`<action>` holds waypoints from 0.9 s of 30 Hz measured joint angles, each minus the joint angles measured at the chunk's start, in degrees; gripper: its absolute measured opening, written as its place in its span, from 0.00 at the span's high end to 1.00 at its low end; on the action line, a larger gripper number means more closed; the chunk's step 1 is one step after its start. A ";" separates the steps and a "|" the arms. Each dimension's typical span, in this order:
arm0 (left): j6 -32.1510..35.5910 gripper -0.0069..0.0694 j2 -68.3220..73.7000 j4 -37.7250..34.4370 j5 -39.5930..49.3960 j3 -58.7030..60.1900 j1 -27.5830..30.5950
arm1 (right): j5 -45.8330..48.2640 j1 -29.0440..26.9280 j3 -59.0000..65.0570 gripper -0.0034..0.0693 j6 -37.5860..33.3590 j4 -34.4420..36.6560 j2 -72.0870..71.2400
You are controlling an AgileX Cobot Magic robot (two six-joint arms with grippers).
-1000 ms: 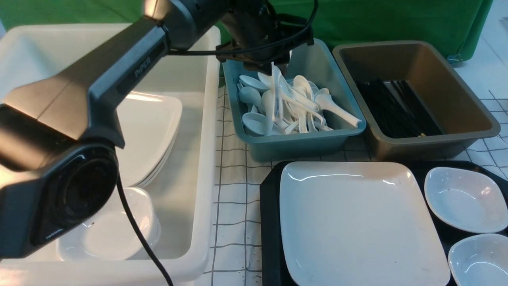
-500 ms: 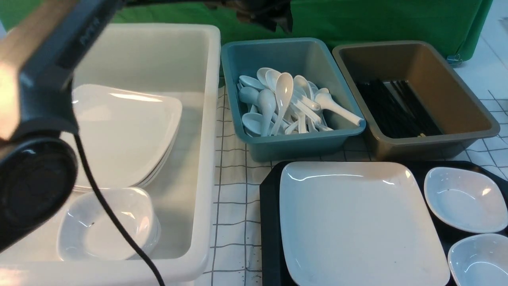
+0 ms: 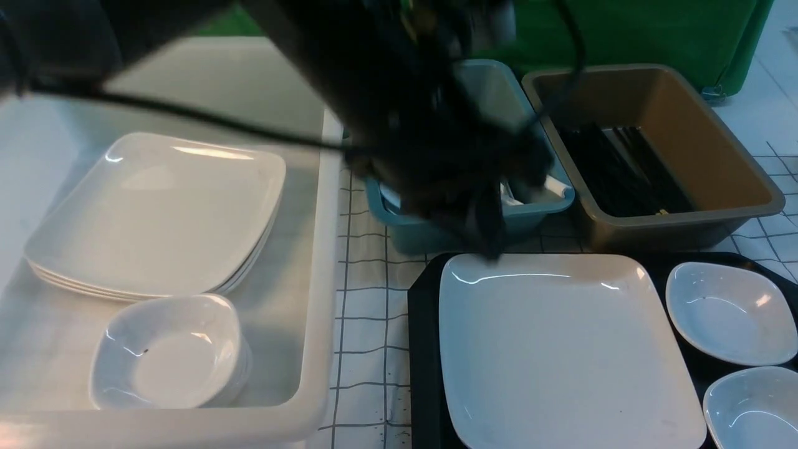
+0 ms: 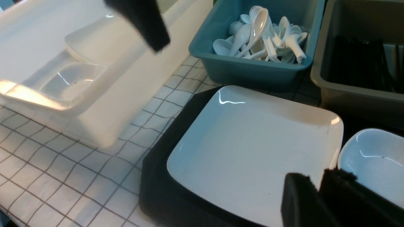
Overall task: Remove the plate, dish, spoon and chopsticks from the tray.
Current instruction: Use the right arm to grab a small plate from the dinner plate
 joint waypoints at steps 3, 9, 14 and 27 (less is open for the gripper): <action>-1.51 0.88 -0.14 1.05 -3.45 8.38 -4.60 | 0.00 0.00 0.00 0.73 0.00 0.06 0.00; -12.90 0.73 -0.14 9.48 -12.72 20.76 -12.07 | 0.00 0.00 0.00 0.72 0.00 0.06 0.00; -16.97 0.52 -0.21 10.25 -16.13 22.38 -12.62 | 0.14 0.00 0.28 0.72 0.24 0.06 0.00; -14.37 0.44 -1.47 23.35 -0.01 5.23 -12.62 | 13.99 0.00 1.15 0.91 6.52 -4.87 22.48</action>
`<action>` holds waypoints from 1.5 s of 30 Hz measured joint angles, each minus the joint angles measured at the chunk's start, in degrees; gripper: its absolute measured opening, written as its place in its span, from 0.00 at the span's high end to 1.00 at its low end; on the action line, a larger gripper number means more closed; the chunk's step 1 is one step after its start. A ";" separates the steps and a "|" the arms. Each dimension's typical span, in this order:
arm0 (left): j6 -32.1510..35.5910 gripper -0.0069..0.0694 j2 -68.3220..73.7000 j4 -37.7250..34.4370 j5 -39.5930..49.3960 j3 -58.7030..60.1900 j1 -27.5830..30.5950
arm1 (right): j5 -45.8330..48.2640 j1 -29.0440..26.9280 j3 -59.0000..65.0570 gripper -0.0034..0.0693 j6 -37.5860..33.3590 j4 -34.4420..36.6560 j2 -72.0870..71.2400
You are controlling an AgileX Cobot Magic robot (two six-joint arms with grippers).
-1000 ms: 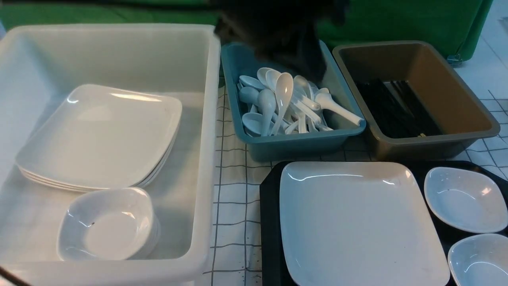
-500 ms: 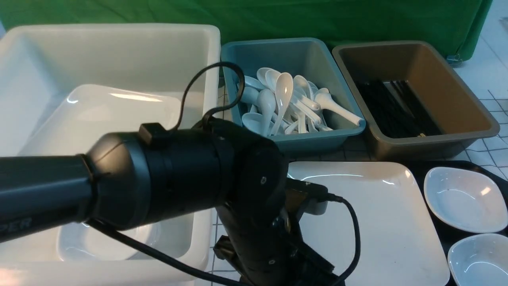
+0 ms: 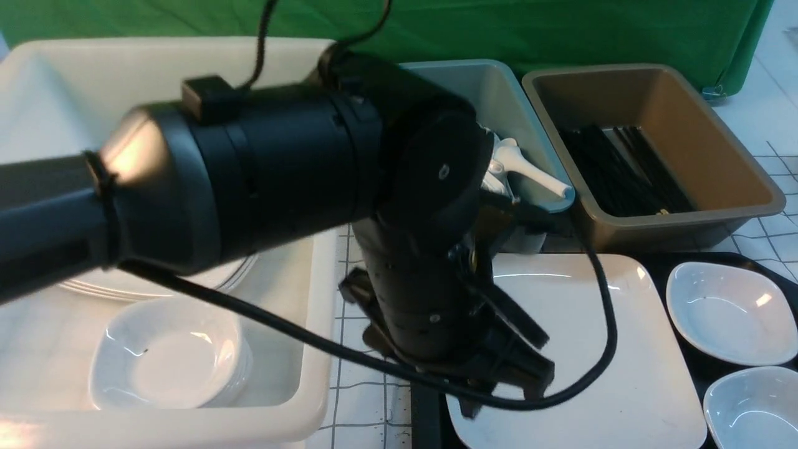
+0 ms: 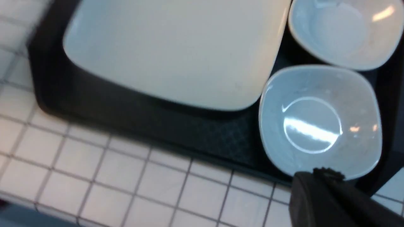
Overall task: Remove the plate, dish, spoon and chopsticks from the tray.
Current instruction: Use the right arm to grab a small plate from the dinner plate
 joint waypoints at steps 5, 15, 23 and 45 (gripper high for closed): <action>6.08 0.64 -3.33 1.27 0.86 -0.88 2.23 | -0.11 0.00 0.00 0.91 -4.19 2.57 11.99; 16.05 0.90 -15.33 -10.06 0.95 5.01 27.74 | -0.26 -3.94 0.00 0.90 -4.96 0.15 25.59; 22.52 0.90 -23.70 -15.70 1.18 9.09 42.79 | -4.92 -21.44 0.00 0.77 -20.51 10.33 31.47; 23.75 0.90 -24.24 -16.68 -0.55 9.25 44.64 | -16.04 -19.25 0.00 0.32 -11.44 -2.41 56.08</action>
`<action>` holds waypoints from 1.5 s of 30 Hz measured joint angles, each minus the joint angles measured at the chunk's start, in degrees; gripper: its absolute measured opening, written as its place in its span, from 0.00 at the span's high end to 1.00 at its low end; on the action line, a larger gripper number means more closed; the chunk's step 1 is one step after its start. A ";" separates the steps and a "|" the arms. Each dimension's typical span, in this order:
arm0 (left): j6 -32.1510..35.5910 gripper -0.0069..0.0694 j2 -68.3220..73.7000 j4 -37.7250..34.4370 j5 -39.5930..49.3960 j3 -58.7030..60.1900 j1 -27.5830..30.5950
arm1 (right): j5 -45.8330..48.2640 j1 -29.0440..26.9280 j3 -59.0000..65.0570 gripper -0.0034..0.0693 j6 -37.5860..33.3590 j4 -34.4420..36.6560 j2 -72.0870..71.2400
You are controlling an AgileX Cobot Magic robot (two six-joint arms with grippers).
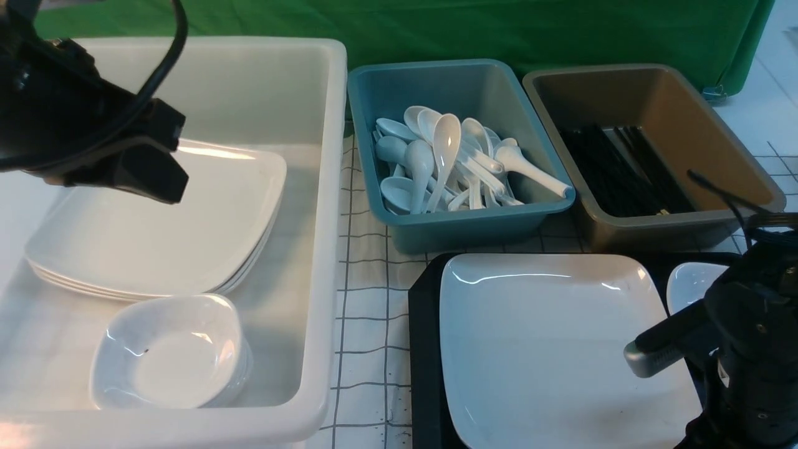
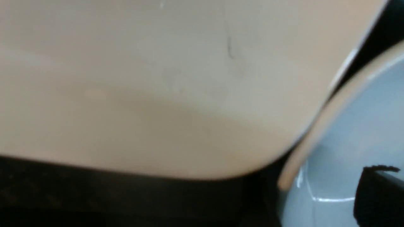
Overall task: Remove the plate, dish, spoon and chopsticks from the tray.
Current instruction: Use the right arm to grab a small plate from the dinner plate, then use the right arm to put the small plate into the large storage box on the left
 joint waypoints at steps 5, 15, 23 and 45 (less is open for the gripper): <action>0.27 0.90 0.00 0.00 0.00 0.00 0.00 | -0.93 0.00 -0.05 0.57 0.13 -0.17 2.37; 0.80 0.90 -0.02 0.00 -1.37 0.05 0.00 | 13.05 0.28 -4.87 0.85 -4.04 3.67 -4.78; 0.75 0.90 -0.02 1.90 -4.79 0.05 0.00 | 15.81 0.33 -11.20 0.85 -8.17 9.55 -19.58; 1.57 0.90 -0.02 0.81 -4.37 0.05 27.33 | 4.57 29.49 -53.98 0.85 -45.64 39.37 5.62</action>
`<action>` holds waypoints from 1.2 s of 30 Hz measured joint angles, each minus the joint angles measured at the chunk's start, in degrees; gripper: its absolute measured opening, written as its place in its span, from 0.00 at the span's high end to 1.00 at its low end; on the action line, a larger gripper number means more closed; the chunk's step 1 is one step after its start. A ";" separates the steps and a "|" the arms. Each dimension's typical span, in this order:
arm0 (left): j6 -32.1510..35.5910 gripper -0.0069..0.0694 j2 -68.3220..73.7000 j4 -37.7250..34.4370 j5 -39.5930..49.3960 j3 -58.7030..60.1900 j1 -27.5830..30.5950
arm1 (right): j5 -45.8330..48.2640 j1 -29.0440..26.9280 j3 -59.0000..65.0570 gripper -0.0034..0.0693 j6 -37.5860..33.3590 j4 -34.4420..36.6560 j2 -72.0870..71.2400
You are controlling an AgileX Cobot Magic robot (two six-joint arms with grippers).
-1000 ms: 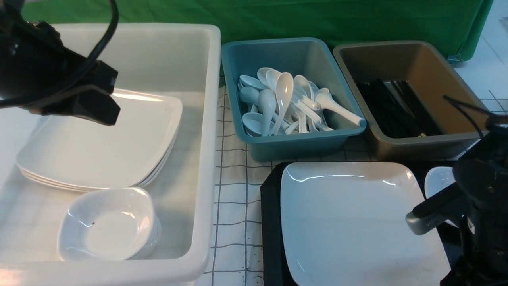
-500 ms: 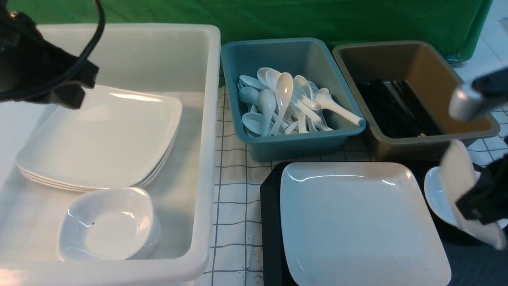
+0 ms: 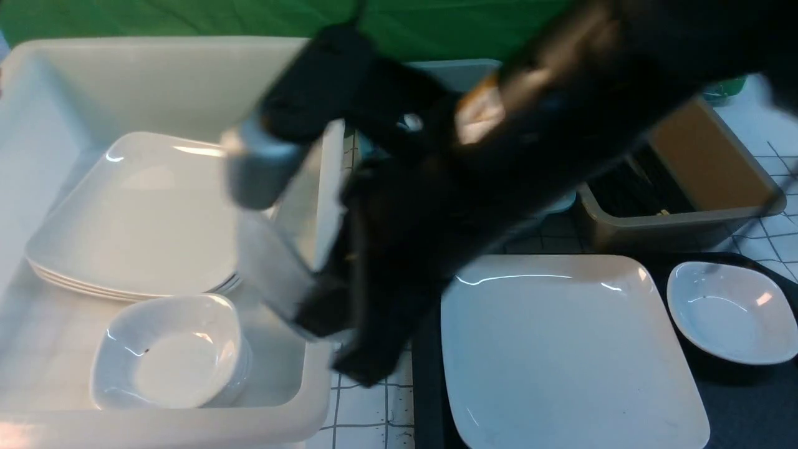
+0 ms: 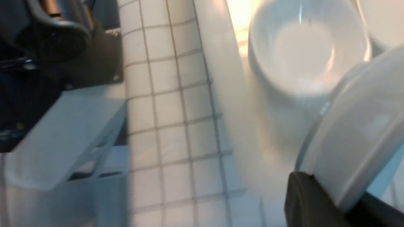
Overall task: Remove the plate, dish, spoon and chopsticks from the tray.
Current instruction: Use the right arm to put the small plate into the large storage box on the left
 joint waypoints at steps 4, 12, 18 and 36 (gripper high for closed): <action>2.06 0.90 0.00 -6.96 0.78 0.00 6.86 | -4.71 2.95 -8.05 0.85 -5.87 -0.56 9.19; 7.19 0.90 0.00 -11.19 0.94 0.00 8.75 | -10.07 4.66 -14.71 0.85 -13.36 -4.51 22.88; 8.76 0.90 0.00 -11.25 0.94 0.00 8.75 | -10.22 4.66 -14.98 0.80 -14.20 -9.78 26.50; 8.76 0.89 0.00 -12.07 0.94 0.00 8.75 | -4.93 6.32 -15.00 0.30 -2.84 -11.34 18.16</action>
